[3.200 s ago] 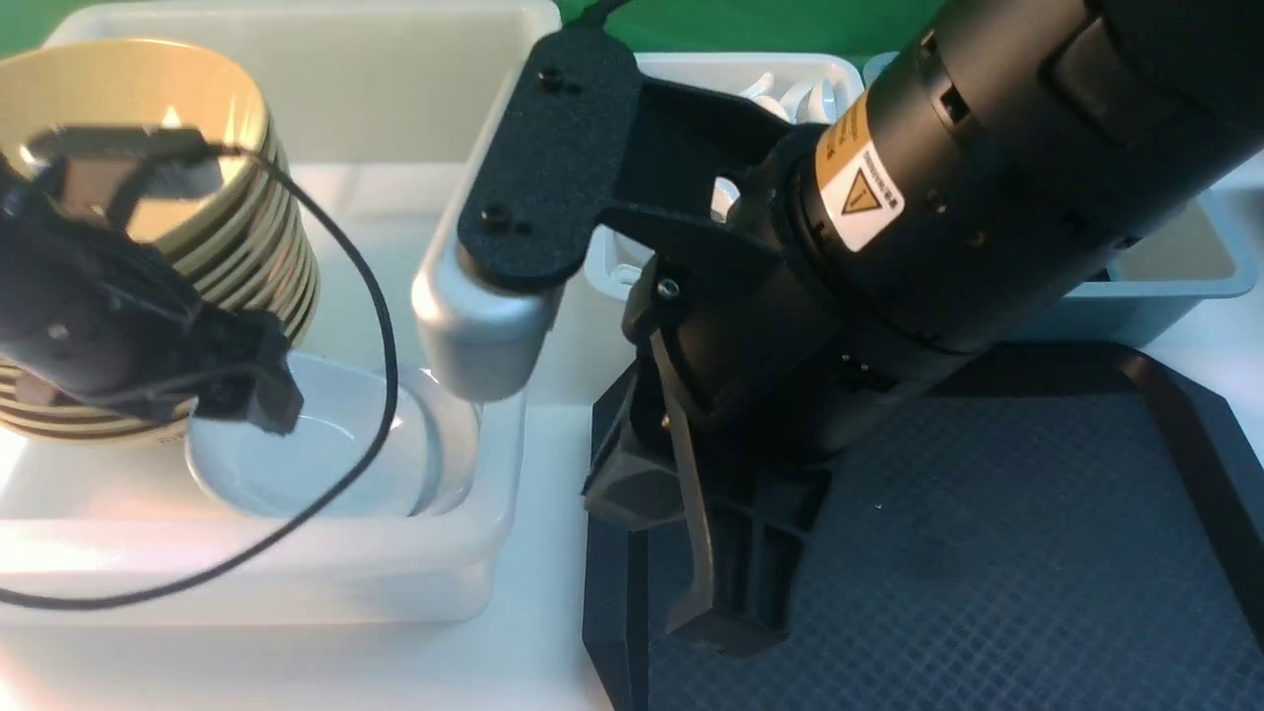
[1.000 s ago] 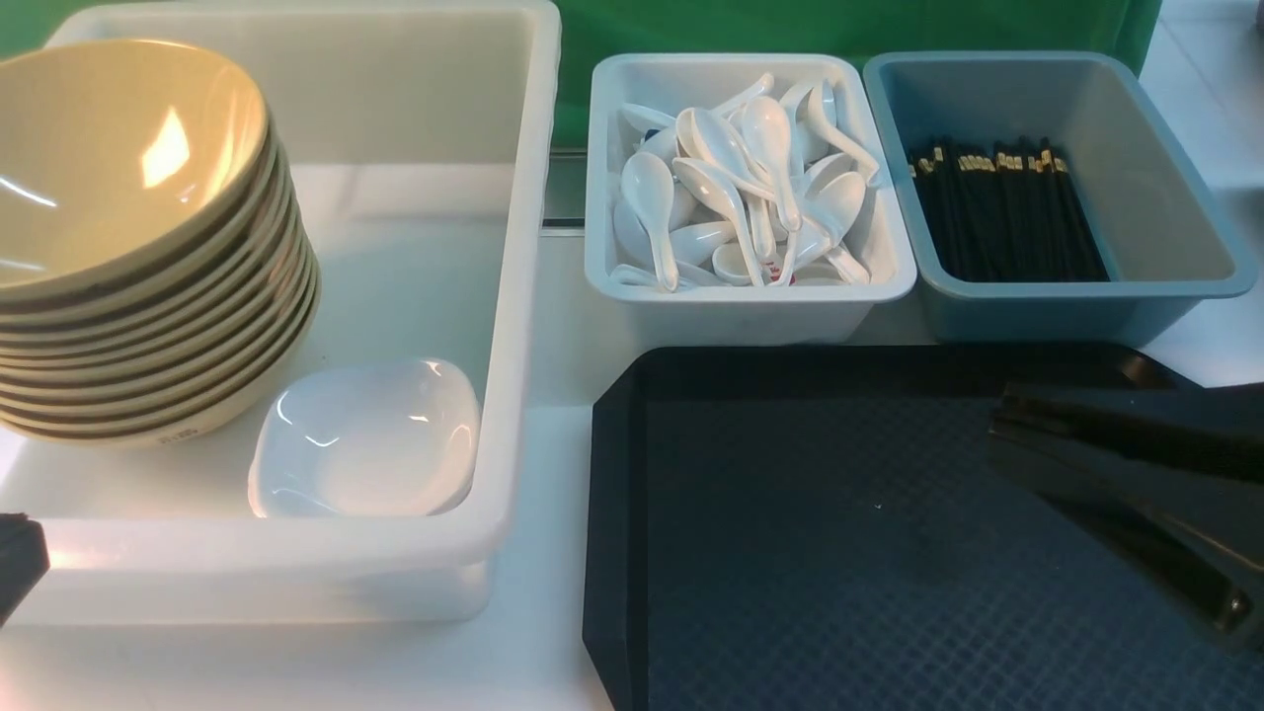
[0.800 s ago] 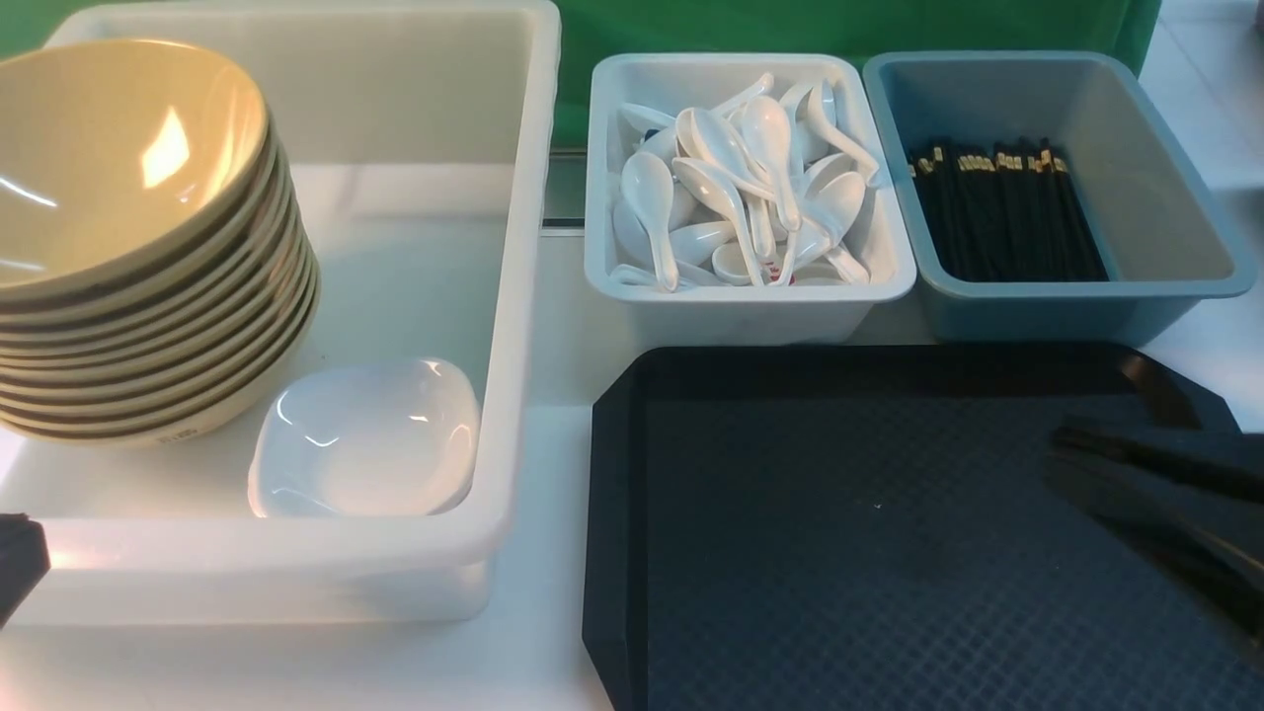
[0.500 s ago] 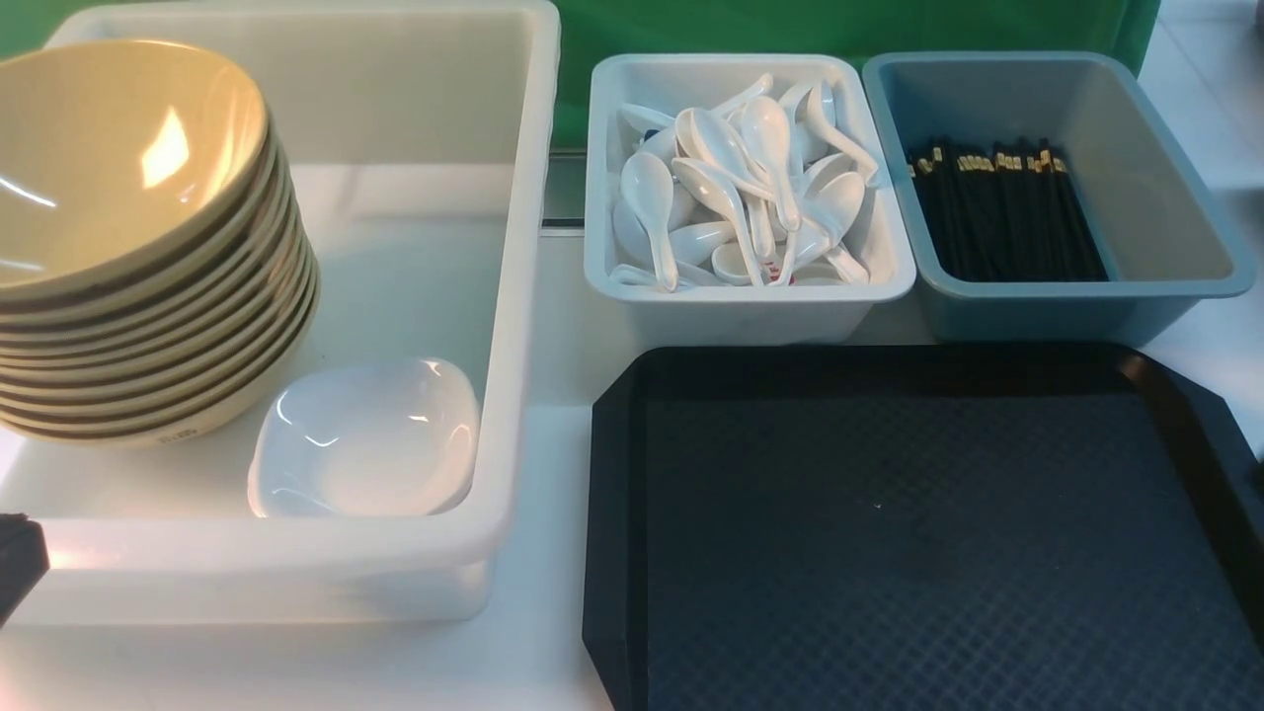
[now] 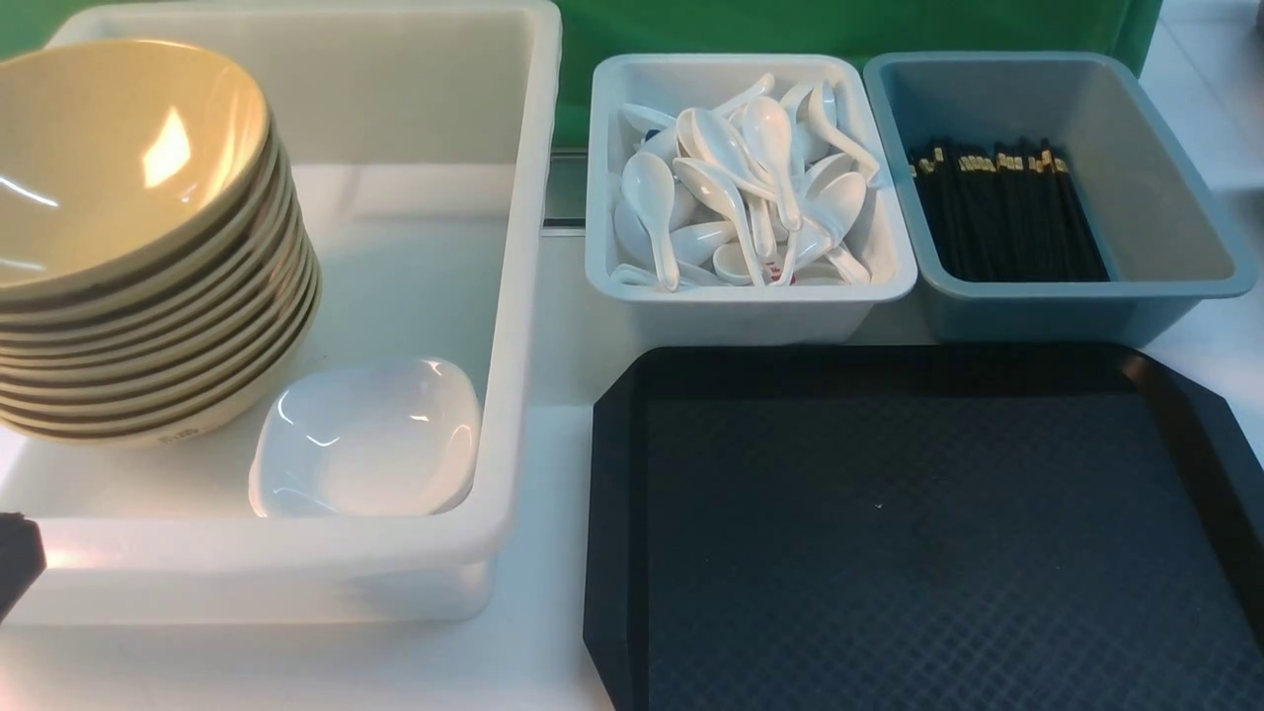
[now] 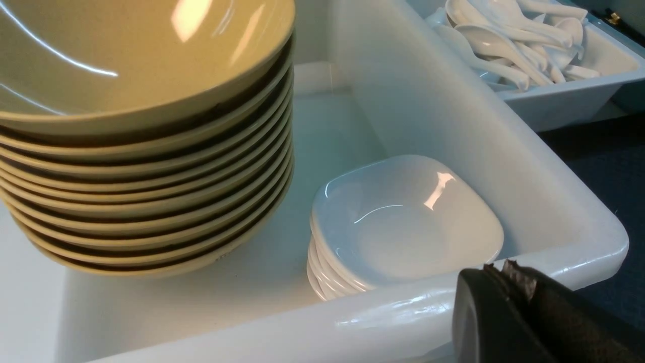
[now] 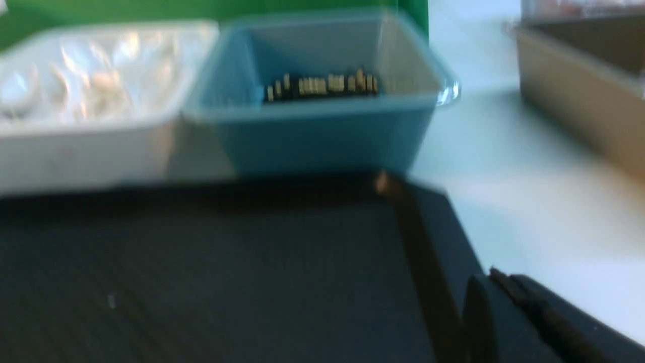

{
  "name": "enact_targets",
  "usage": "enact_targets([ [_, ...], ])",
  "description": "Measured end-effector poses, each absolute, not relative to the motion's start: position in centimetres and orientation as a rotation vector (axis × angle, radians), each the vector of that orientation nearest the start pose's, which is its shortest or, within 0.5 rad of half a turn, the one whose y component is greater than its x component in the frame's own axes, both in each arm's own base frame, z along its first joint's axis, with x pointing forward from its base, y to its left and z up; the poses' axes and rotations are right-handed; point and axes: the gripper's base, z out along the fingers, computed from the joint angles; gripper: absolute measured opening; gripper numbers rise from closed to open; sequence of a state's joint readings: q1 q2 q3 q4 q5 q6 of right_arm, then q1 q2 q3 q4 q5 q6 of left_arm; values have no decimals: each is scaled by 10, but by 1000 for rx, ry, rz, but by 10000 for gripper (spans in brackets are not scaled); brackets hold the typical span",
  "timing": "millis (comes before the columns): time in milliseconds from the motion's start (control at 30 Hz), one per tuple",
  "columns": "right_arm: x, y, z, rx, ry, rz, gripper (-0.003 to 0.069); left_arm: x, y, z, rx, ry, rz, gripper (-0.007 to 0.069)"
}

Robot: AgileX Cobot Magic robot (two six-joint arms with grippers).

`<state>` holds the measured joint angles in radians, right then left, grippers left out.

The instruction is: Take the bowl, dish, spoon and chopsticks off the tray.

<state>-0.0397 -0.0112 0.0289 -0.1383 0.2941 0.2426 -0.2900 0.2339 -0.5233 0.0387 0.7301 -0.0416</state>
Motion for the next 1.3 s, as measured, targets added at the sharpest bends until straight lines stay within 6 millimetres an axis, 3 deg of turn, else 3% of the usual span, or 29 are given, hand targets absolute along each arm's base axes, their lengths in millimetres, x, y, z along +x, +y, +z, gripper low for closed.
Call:
enact_targets([
  [1100,54,-5,175,141,1812,31,34,44,-11,306,249,1915,-179,-11],
  [1300,54,-5,175,141,1812,31,34,51,-12,275,209,1825,-182,-11],
])
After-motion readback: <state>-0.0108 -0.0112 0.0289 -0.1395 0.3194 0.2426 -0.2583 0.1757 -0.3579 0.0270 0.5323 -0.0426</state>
